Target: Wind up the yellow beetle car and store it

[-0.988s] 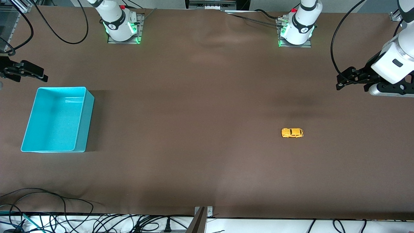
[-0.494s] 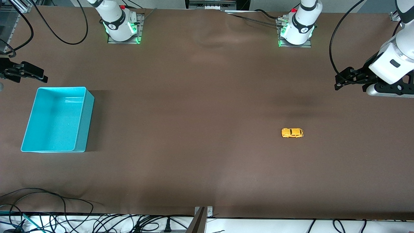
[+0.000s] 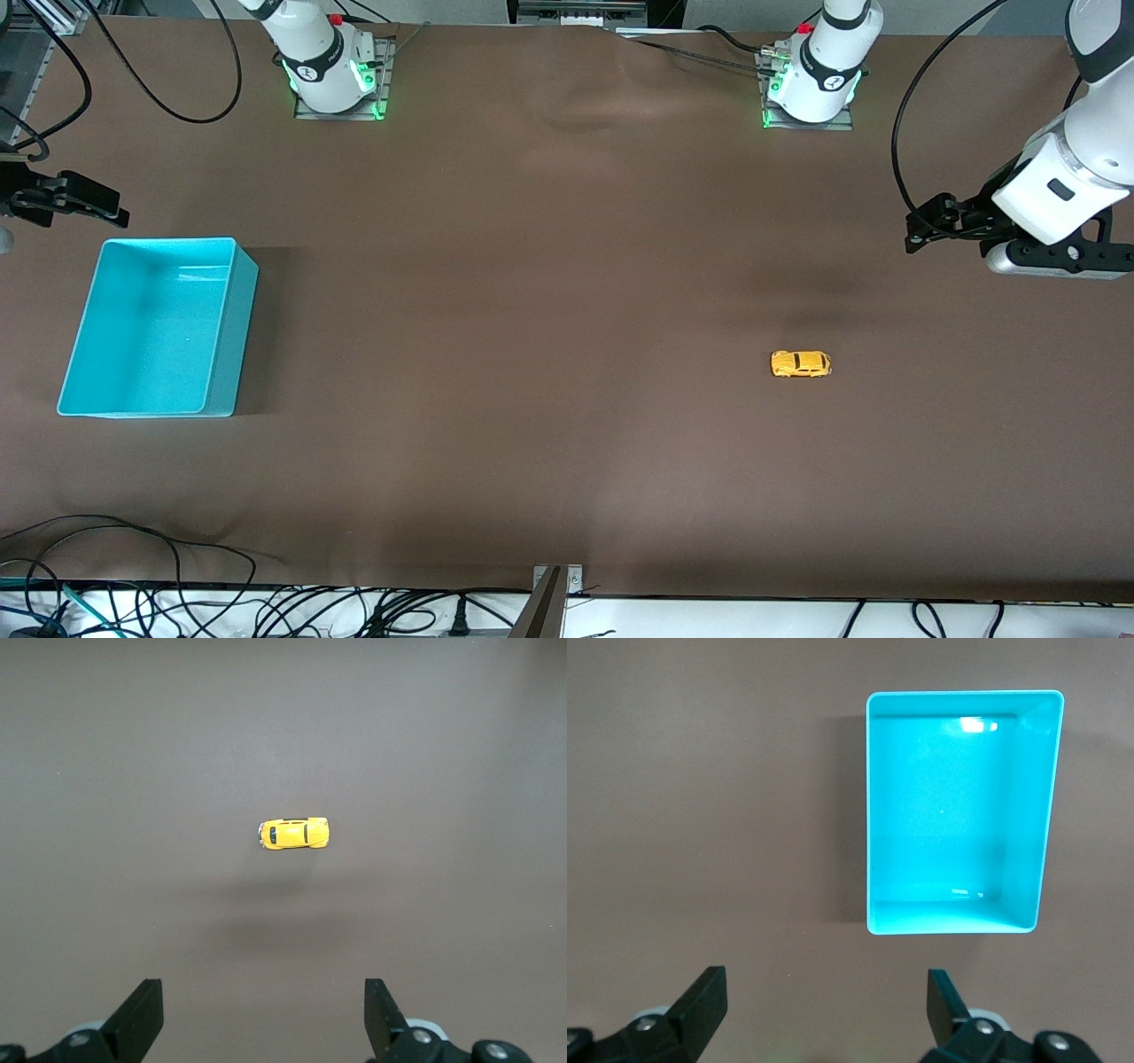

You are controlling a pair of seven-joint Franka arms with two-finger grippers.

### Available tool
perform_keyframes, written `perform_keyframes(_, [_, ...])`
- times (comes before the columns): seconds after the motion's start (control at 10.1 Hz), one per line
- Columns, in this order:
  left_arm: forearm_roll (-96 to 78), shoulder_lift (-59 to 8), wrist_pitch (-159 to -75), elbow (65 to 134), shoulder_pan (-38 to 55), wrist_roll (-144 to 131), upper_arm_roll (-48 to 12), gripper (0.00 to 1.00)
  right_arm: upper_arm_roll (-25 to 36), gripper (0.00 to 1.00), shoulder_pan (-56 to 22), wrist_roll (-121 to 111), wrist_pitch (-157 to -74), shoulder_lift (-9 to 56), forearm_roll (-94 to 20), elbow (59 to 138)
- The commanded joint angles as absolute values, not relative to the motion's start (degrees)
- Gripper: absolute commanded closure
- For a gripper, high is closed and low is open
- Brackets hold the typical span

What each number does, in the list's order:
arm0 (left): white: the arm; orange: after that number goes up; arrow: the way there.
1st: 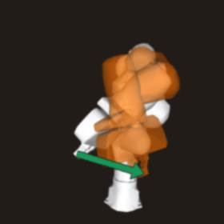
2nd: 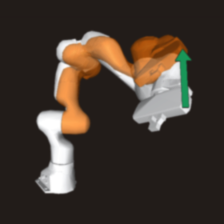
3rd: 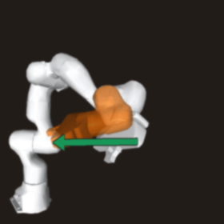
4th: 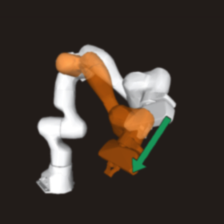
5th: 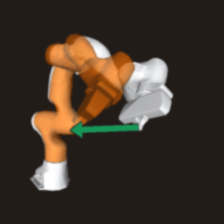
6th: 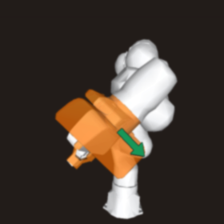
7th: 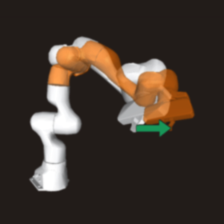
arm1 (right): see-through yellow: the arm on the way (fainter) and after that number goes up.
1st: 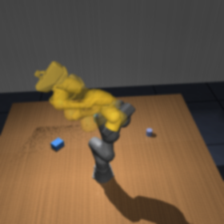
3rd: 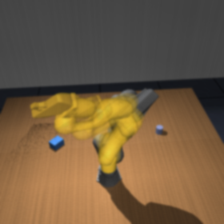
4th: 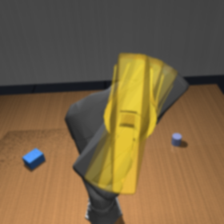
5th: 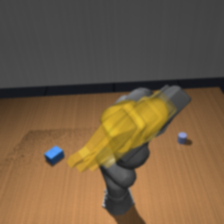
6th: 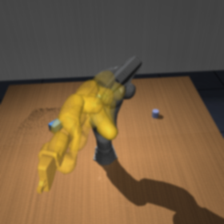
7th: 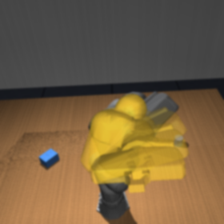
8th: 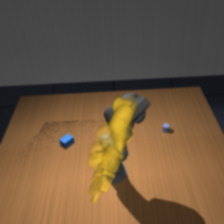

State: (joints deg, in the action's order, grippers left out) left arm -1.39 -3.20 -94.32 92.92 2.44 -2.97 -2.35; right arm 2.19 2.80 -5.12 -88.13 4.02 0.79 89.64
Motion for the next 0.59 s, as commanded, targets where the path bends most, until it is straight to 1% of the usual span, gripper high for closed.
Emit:
perform_keyframes(0.0, [-0.62, -5.18, -93.96, 90.09, 2.99, -3.69, -2.11, 0.0, 2.11, 0.0, 2.81, -4.83, -87.54, 4.83, 1.76, 88.5])
perform_keyframes(0.3, [-0.35, -7.11, -93.96, 90.0, 2.81, -3.69, -2.02, 0.0, 2.02, 0.0, 2.64, -4.75, -87.98, 5.18, 2.29, 88.42])
perform_keyframes(0.49, [-0.44, -7.21, -93.96, 89.82, 2.12, -3.17, -1.85, 0.0, 1.93, 0.0, 2.64, -4.83, -87.89, 5.27, 1.94, 88.42])
